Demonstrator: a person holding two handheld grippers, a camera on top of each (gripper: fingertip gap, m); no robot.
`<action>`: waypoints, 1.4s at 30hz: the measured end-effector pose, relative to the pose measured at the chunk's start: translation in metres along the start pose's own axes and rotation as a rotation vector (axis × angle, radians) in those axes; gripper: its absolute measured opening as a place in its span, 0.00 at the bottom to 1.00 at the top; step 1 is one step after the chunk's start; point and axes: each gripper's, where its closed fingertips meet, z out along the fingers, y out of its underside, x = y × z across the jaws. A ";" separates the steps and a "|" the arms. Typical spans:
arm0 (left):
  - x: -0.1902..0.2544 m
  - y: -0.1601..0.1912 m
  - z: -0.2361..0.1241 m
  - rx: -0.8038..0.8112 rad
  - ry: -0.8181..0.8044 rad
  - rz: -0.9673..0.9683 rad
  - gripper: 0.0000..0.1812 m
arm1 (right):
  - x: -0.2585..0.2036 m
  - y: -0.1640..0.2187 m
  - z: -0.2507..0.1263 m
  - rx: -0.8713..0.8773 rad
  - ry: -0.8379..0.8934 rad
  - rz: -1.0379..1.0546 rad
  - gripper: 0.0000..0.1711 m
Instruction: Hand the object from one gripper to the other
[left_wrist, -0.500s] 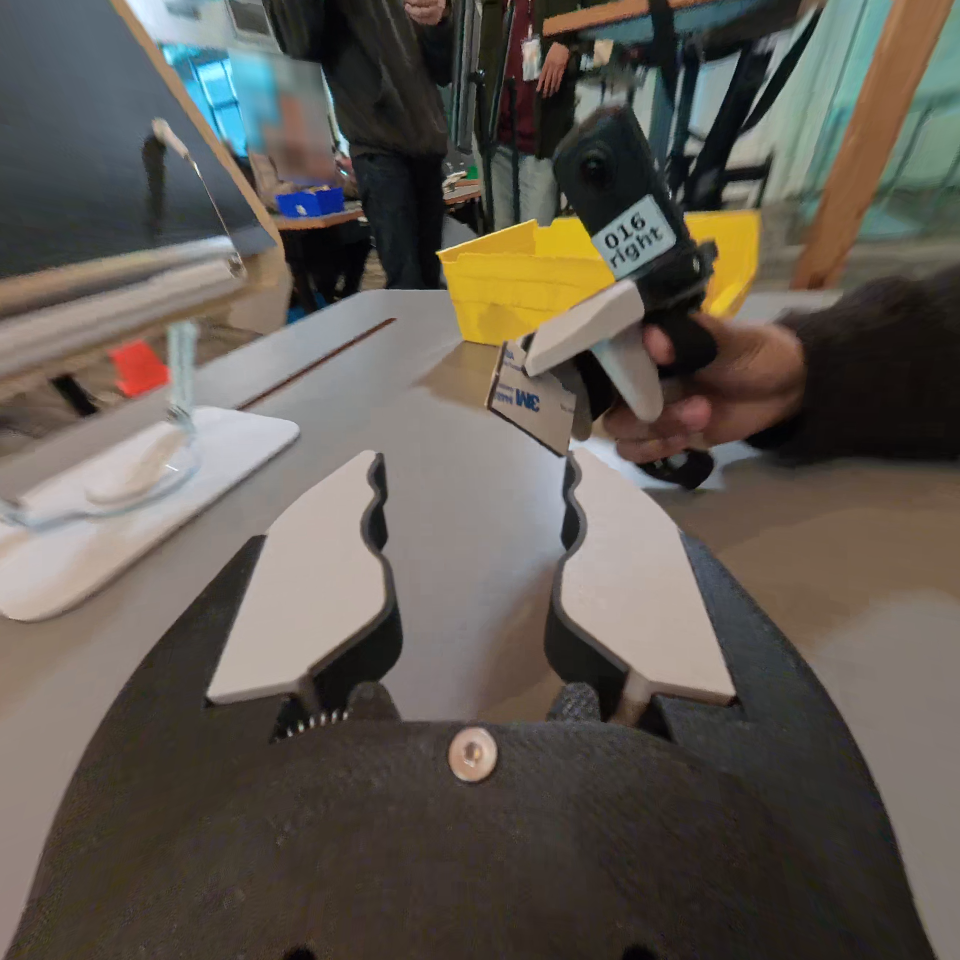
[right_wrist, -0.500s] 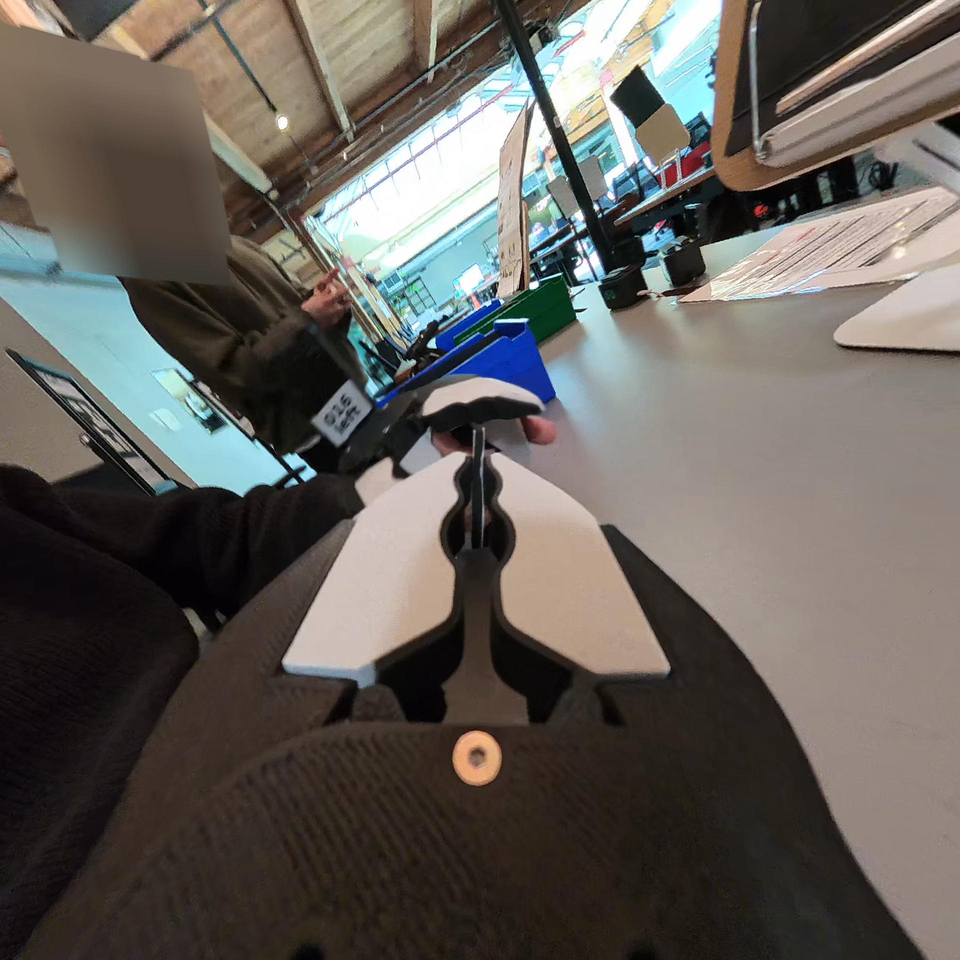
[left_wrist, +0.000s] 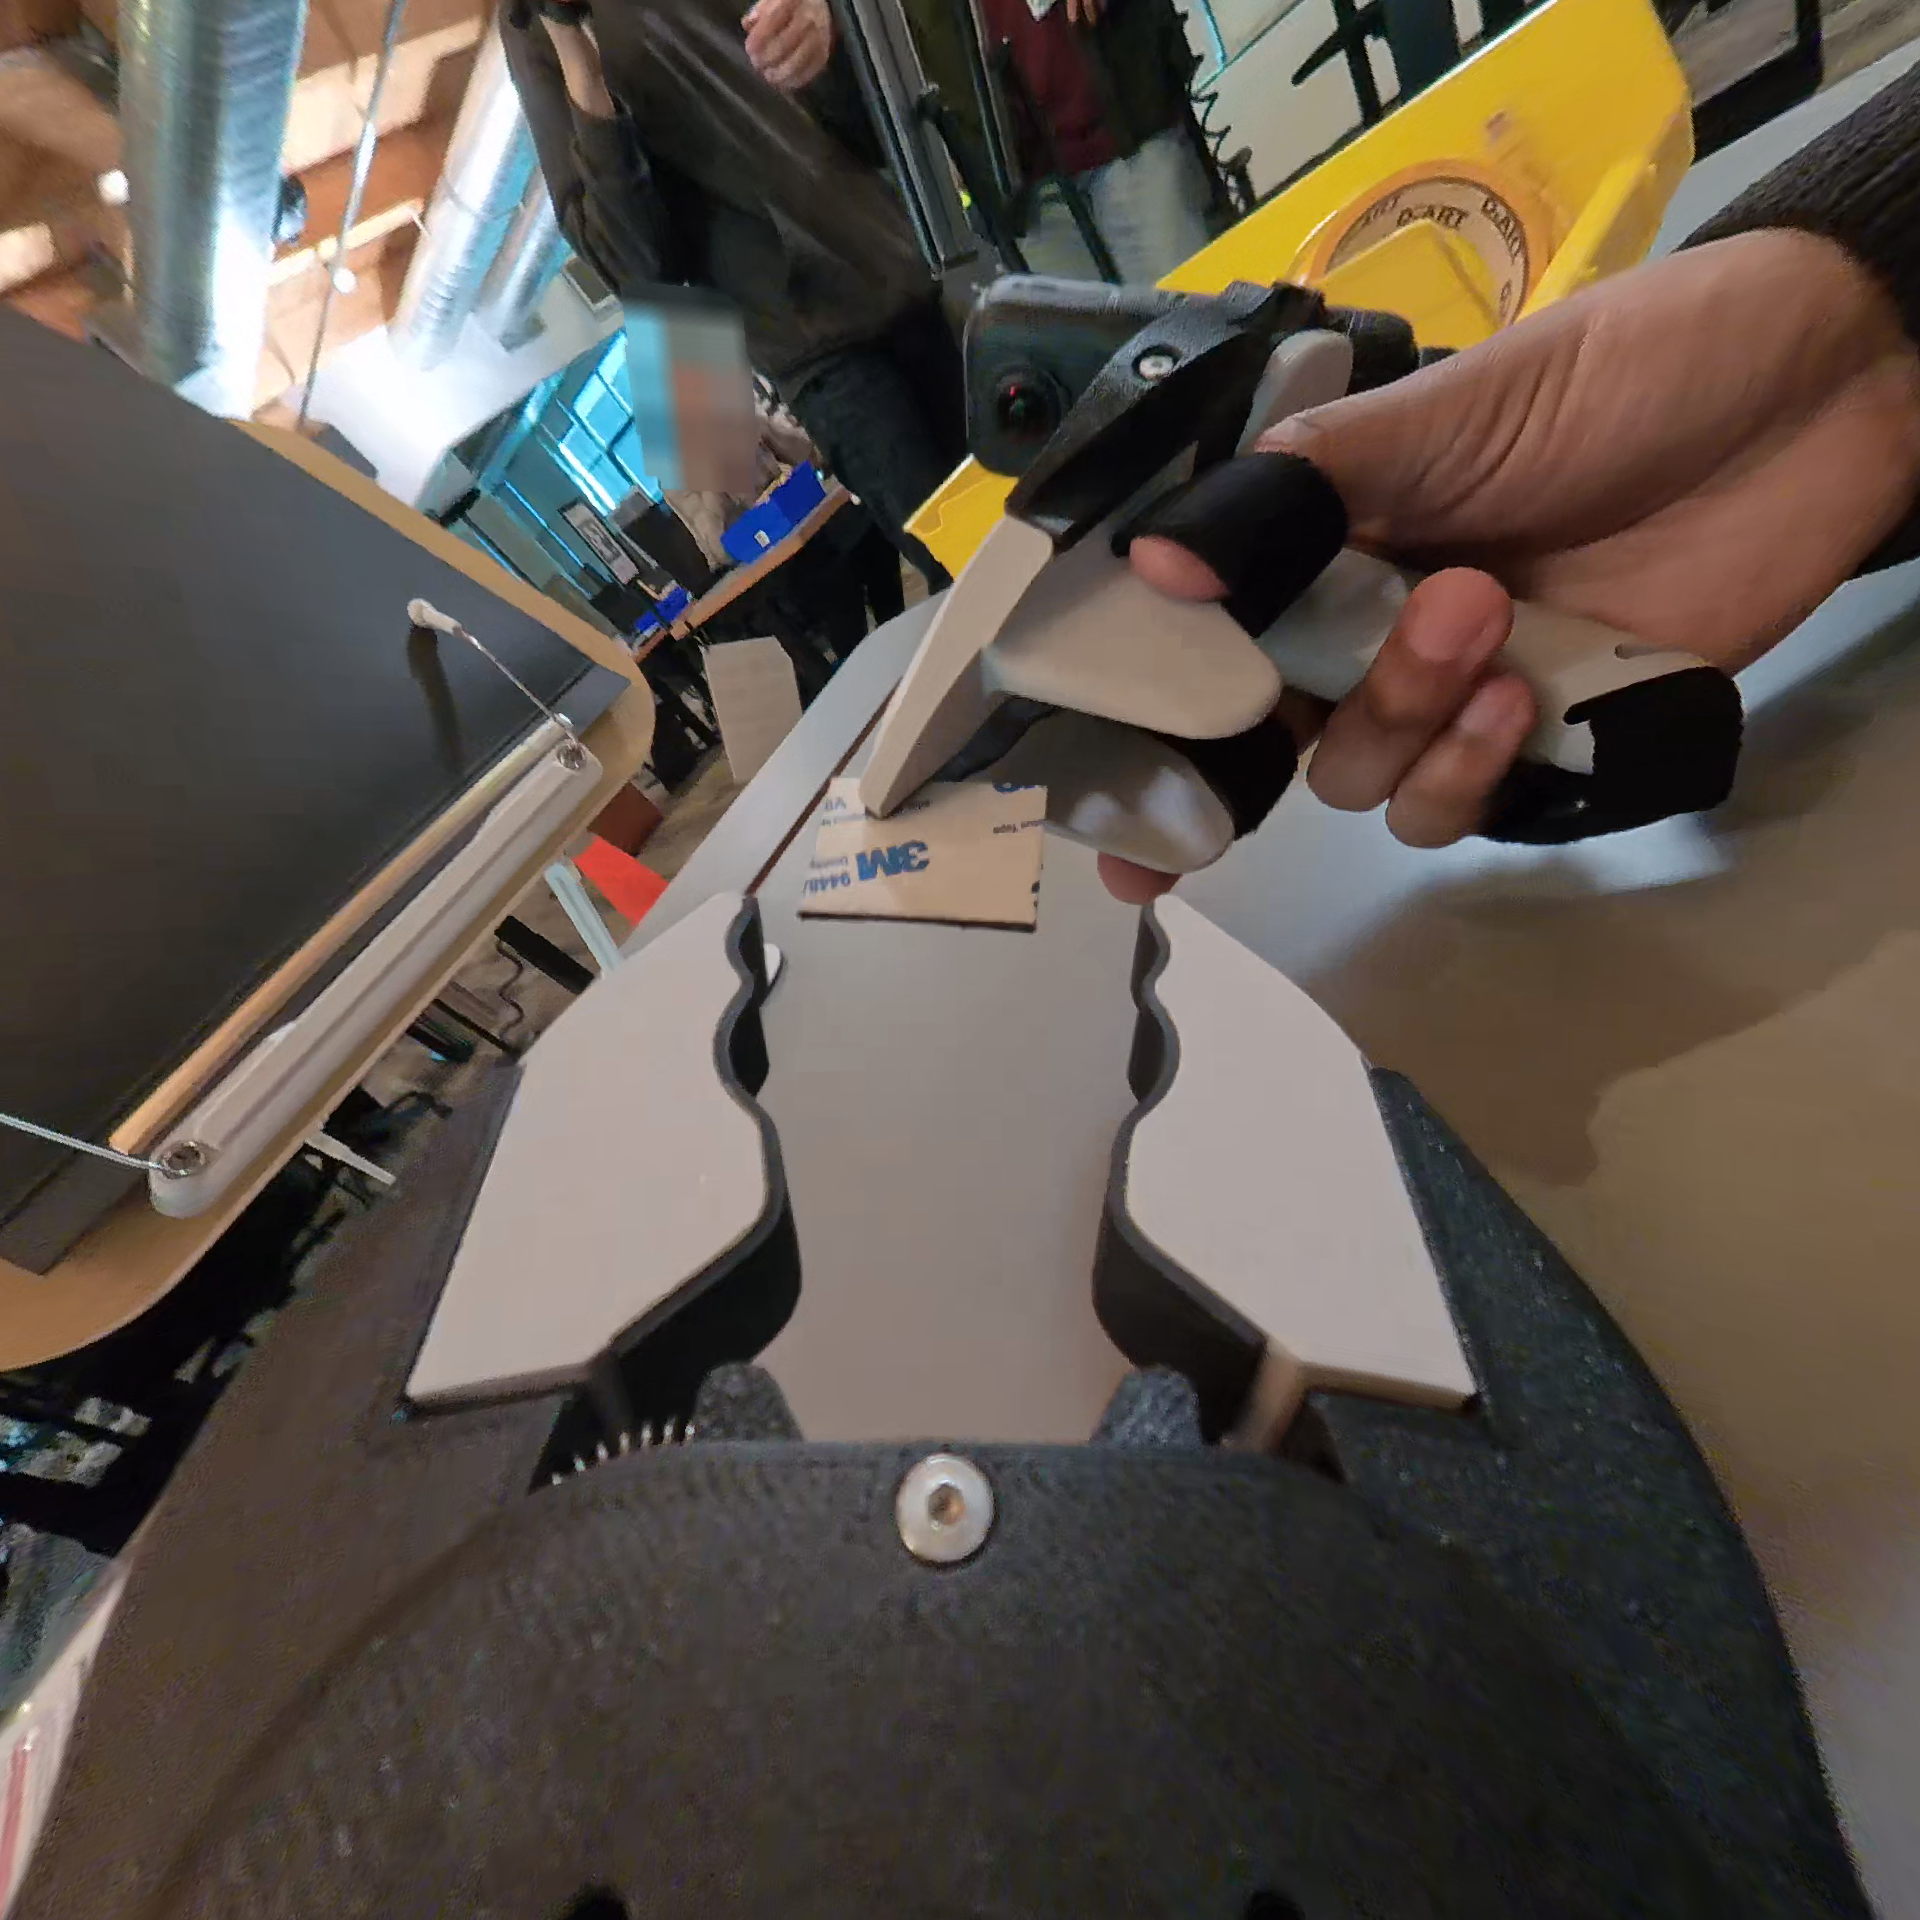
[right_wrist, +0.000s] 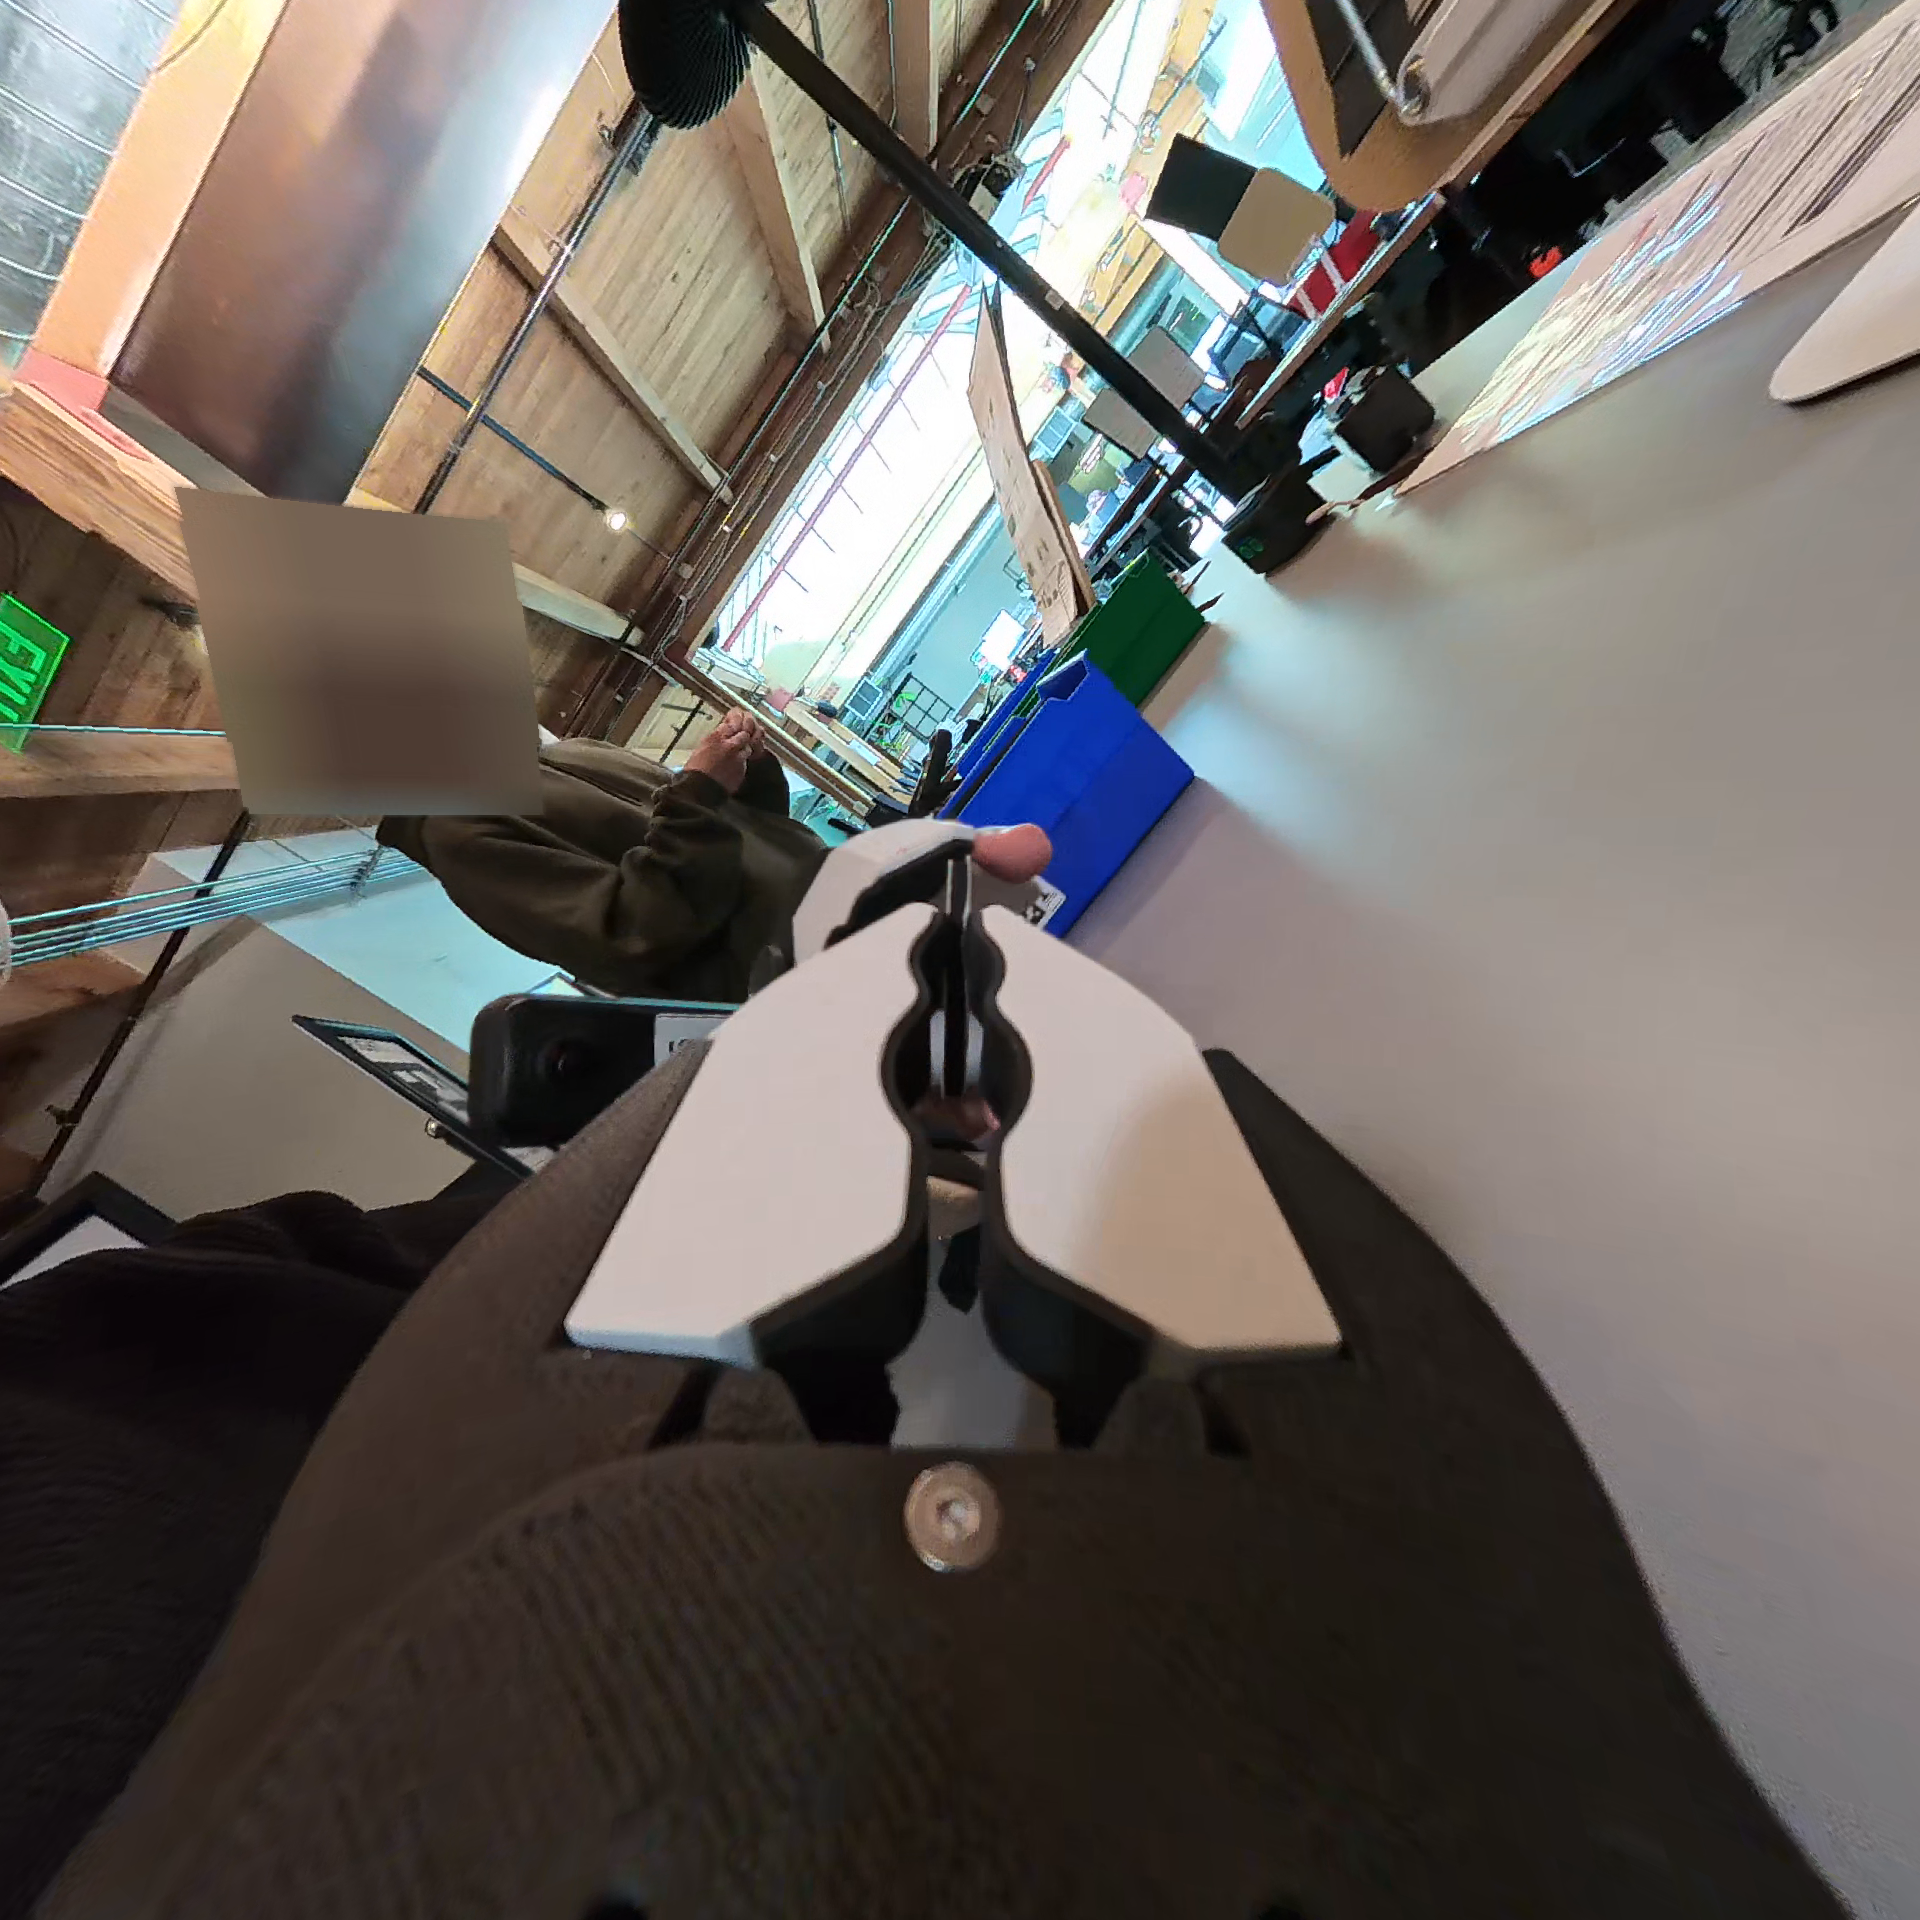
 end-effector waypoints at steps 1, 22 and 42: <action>0.000 -0.002 0.000 0.013 -0.004 0.012 0.37 | -0.001 0.001 0.001 -0.007 -0.004 -0.004 0.02; -0.009 -0.005 -0.005 0.051 -0.004 -0.055 0.25 | -0.004 0.004 0.005 -0.053 0.011 -0.154 0.19; -0.011 -0.011 -0.017 0.168 0.663 -1.390 0.26 | -0.030 0.008 -0.005 -0.171 0.021 -0.931 0.18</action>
